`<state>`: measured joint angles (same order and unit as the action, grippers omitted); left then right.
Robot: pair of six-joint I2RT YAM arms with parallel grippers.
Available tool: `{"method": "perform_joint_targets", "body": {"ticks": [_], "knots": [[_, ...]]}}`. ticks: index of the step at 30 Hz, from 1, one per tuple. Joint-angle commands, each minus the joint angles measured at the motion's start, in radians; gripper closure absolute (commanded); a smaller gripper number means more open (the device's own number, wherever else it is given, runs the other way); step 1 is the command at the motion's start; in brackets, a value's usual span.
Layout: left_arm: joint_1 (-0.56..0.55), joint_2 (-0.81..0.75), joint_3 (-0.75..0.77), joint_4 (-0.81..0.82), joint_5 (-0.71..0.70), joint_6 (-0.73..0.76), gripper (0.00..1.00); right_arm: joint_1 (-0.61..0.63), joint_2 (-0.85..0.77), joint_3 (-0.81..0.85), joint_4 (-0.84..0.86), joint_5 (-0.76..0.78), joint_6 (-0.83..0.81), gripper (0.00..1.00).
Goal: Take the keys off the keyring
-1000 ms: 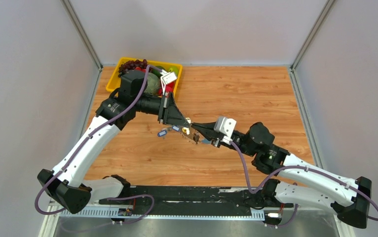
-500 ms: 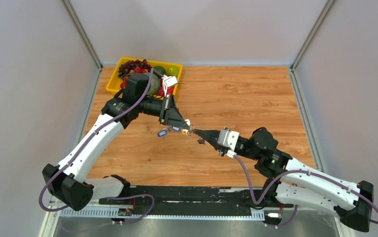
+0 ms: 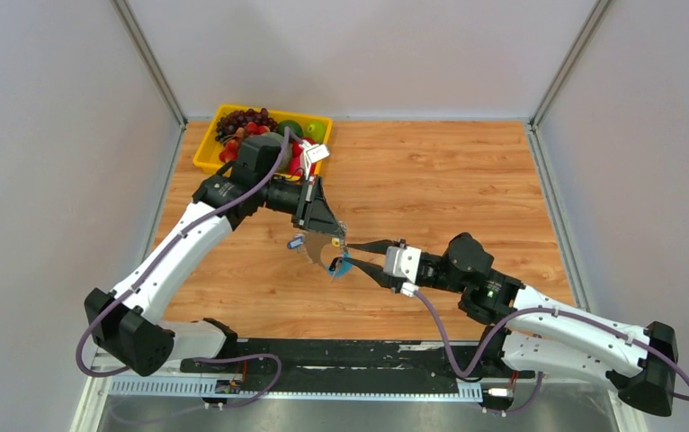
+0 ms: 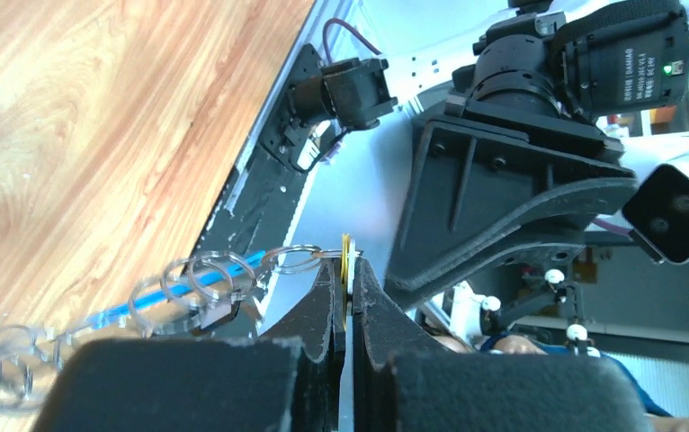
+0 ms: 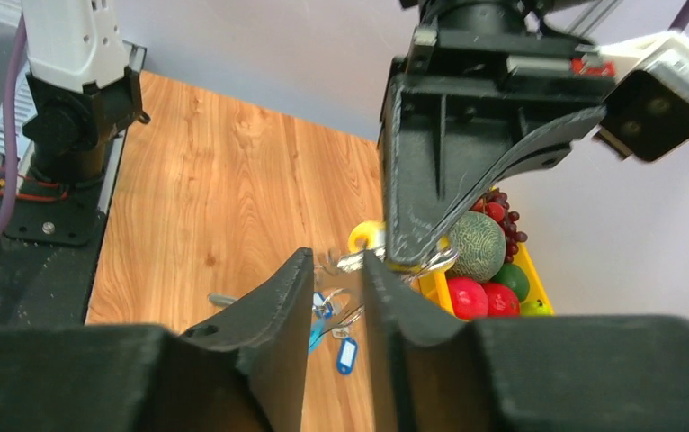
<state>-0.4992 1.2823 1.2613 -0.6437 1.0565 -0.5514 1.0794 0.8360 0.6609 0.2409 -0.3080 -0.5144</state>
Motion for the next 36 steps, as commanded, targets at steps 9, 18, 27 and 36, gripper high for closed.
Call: {"method": "perform_joint_targets", "body": {"ticks": [9, 18, 27, 36], "knots": [[-0.005, -0.054, 0.143, -0.123, -0.023, 0.209, 1.00, -0.004, -0.038, 0.071, -0.049, 0.146, 0.213, 0.60], [-0.050, -0.048, 0.192, -0.186, -0.061, 0.277, 1.00, -0.082, 0.037, 0.132, -0.066, 0.078, 0.343, 0.65], [-0.077, -0.050, 0.210, -0.191, -0.067, 0.286, 1.00, -0.086, 0.080, 0.151, -0.037, -0.009, 0.364, 0.69], [-0.084, -0.053, 0.216, -0.188, -0.066, 0.283, 1.00, -0.085, 0.084, 0.152, -0.027, -0.034, 0.367, 0.79]]}}
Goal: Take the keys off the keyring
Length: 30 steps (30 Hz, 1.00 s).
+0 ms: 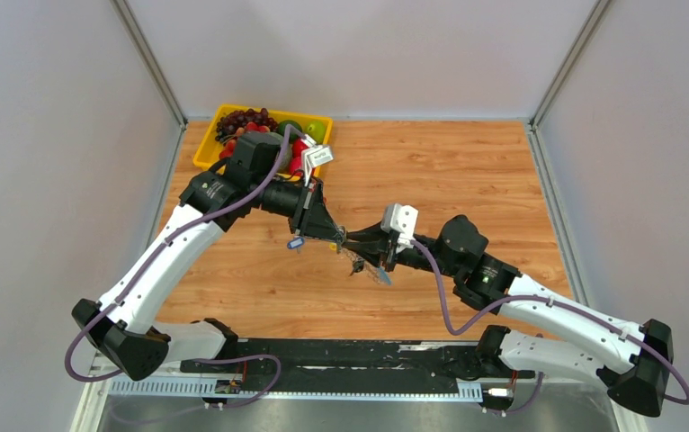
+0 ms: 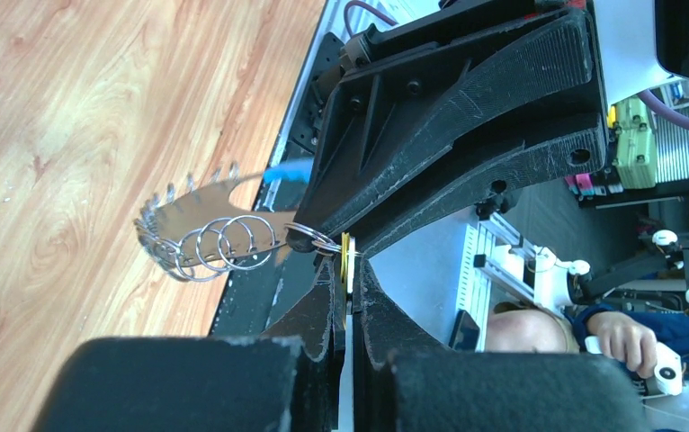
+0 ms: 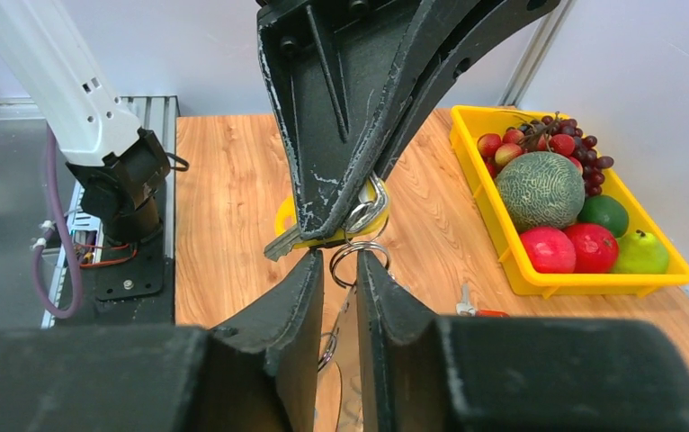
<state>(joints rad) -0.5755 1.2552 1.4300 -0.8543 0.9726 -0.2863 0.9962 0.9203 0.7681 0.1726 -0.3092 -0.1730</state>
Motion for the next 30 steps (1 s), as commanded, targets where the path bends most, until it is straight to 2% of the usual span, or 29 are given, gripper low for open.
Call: {"method": "perform_joint_targets", "body": {"ticks": [1, 8, 11, 15, 18, 22, 30], "knots": [[-0.009, -0.026, 0.048, 0.025, 0.020, 0.016, 1.00, -0.002, 0.001, 0.045, 0.043, -0.032, 0.026, 0.80], [-0.027, -0.026, 0.043, 0.040, 0.042, 0.003, 1.00, -0.004, 0.012, 0.030, 0.103, 0.002, 0.030, 0.88], [-0.027, -0.026, 0.044, 0.041, 0.038, -0.008, 1.00, -0.003, 0.005, 0.014, 0.134, -0.003, 0.011, 1.00], [-0.027, -0.015, 0.049, 0.039, 0.023, -0.042, 1.00, -0.003, -0.046, -0.057, 0.207, -0.052, -0.042, 1.00], [-0.027, 0.003, 0.058, 0.047, 0.041, -0.071, 1.00, -0.002, -0.100, -0.130, 0.260, -0.153, -0.147, 1.00], [-0.026, 0.016, 0.056, 0.067, 0.061, -0.100, 1.00, 0.002, -0.162, -0.200, 0.313, -0.136, -0.242, 1.00], [-0.027, 0.041, 0.015, 0.109, 0.081, -0.149, 1.00, 0.011, -0.118, -0.092, 0.161, -0.207, -0.408, 1.00]]}}
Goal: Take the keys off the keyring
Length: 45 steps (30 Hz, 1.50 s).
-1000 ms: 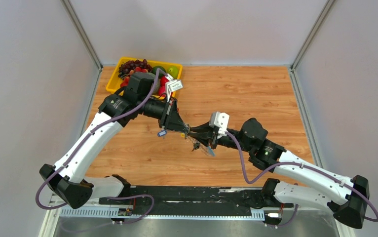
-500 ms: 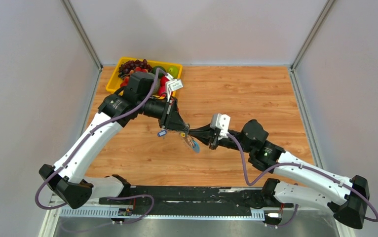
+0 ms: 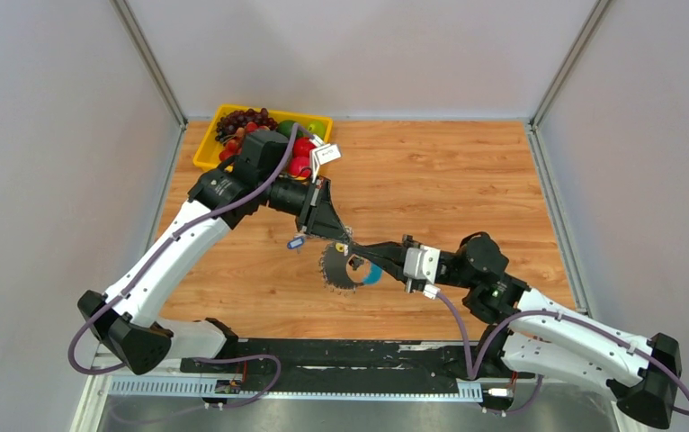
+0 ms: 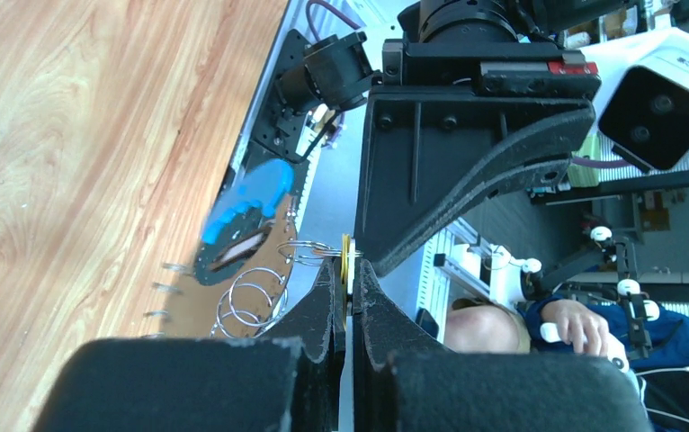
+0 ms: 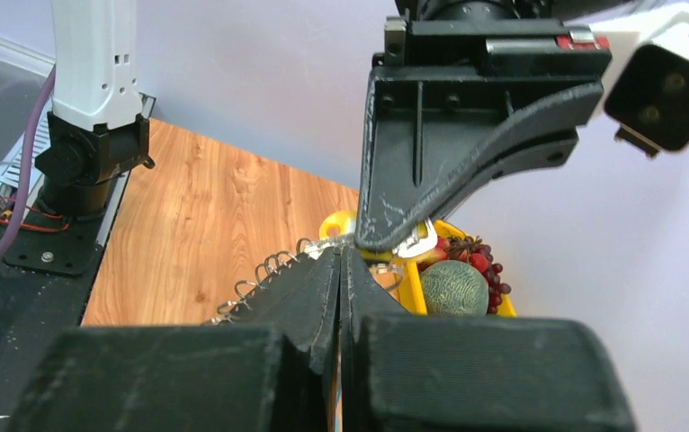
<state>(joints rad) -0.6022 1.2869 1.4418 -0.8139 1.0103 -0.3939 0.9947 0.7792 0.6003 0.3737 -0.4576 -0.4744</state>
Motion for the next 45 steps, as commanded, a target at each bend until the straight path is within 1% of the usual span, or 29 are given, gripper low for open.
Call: {"method": "perform_joint_targets", "body": {"ticks": [1, 2, 3, 5, 6, 10, 12, 15, 18, 21, 22, 25, 31, 41, 45], "knots": [[-0.001, 0.012, 0.006, 0.069, 0.043, -0.041, 1.00, 0.013, 0.028, 0.092, -0.063, -0.059, -0.106, 1.00], [0.000, 0.011, 0.010, 0.068, 0.043, -0.038, 1.00, 0.014, 0.031, 0.103, -0.083, -0.055, -0.104, 1.00], [0.000, 0.009, 0.018, 0.066, 0.039, -0.037, 1.00, 0.014, 0.030, 0.109, -0.089, -0.042, -0.088, 0.96], [0.001, 0.005, 0.030, 0.062, 0.036, -0.028, 1.00, 0.014, 0.023, 0.108, -0.090, -0.018, -0.058, 0.84], [0.001, 0.004, 0.034, 0.061, 0.036, -0.024, 1.00, 0.013, 0.019, 0.106, -0.090, -0.007, -0.047, 0.81], [0.000, -0.003, 0.039, 0.058, 0.031, -0.016, 1.00, 0.013, -0.016, 0.079, -0.091, 0.020, -0.016, 0.73], [0.001, -0.006, 0.039, 0.056, 0.029, -0.014, 1.00, 0.012, -0.038, 0.064, -0.089, 0.033, -0.004, 0.72], [0.001, -0.009, 0.040, 0.058, 0.028, -0.015, 1.00, 0.013, -0.047, 0.061, -0.089, 0.091, 0.028, 0.71], [0.001, -0.015, 0.042, 0.060, 0.030, -0.015, 1.00, 0.011, -0.041, 0.065, -0.090, 0.139, 0.042, 0.73], [0.001, -0.023, 0.039, 0.065, 0.034, -0.013, 1.00, 0.010, -0.027, 0.066, -0.090, 0.136, 0.046, 0.72], [0.000, -0.025, 0.039, 0.065, 0.035, -0.012, 1.00, 0.010, -0.021, 0.068, -0.090, 0.137, 0.048, 0.70], [0.001, -0.029, 0.039, 0.065, 0.037, -0.008, 1.00, 0.006, -0.002, 0.070, -0.090, 0.139, 0.058, 0.66], [0.000, -0.036, 0.037, 0.067, 0.042, -0.004, 1.00, 0.001, 0.031, 0.081, -0.088, 0.125, 0.071, 0.66], [-0.001, -0.049, 0.022, 0.085, 0.065, -0.012, 1.00, -0.001, 0.070, 0.096, -0.063, 0.098, 0.083, 0.67], [-0.002, -0.053, 0.008, 0.097, 0.076, -0.012, 1.00, -0.001, 0.095, 0.099, -0.027, 0.094, 0.100, 0.73]]}}
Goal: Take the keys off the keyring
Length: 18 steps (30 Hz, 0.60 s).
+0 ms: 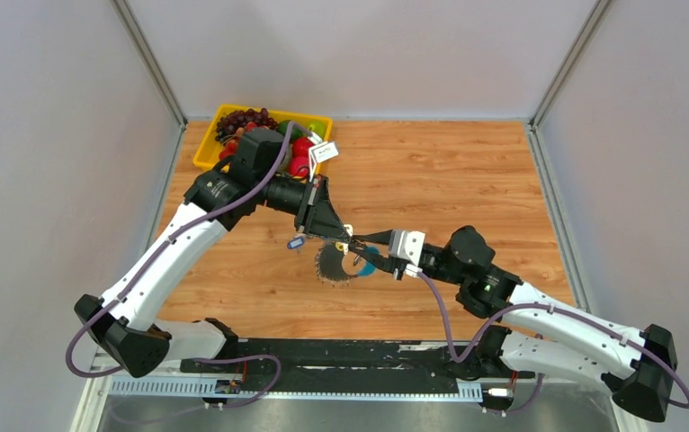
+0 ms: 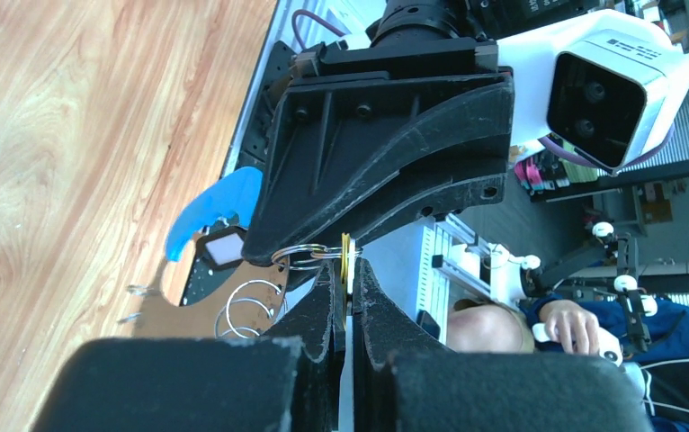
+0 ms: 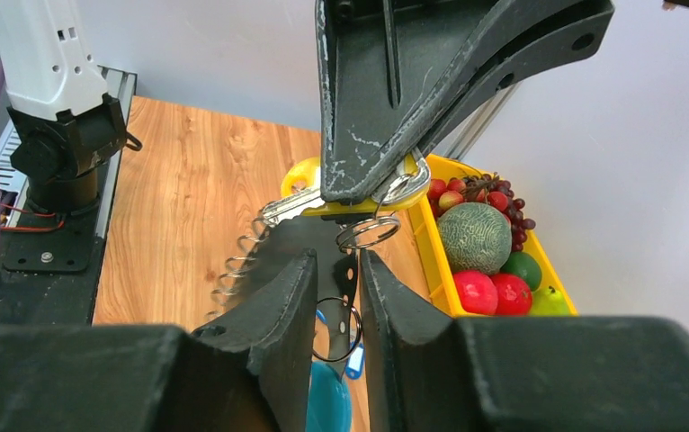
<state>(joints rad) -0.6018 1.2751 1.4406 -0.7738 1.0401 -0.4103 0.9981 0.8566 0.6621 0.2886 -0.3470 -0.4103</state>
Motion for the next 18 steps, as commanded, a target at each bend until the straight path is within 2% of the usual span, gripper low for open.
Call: {"method": "perform_joint_targets", "body": {"ticks": [1, 8, 18], "knots": [[-0.003, -0.042, 0.008, 0.057, 0.047, 0.006, 1.00, -0.005, 0.022, 0.036, 0.068, -0.019, 0.041, 0.74], [-0.003, -0.047, 0.008, 0.053, 0.046, 0.015, 1.00, -0.004, 0.025, 0.024, 0.130, -0.038, 0.075, 0.75], [-0.003, -0.041, 0.028, 0.027, 0.025, 0.037, 1.00, -0.004, -0.031, 0.020, 0.084, -0.022, 0.069, 0.75]]}}
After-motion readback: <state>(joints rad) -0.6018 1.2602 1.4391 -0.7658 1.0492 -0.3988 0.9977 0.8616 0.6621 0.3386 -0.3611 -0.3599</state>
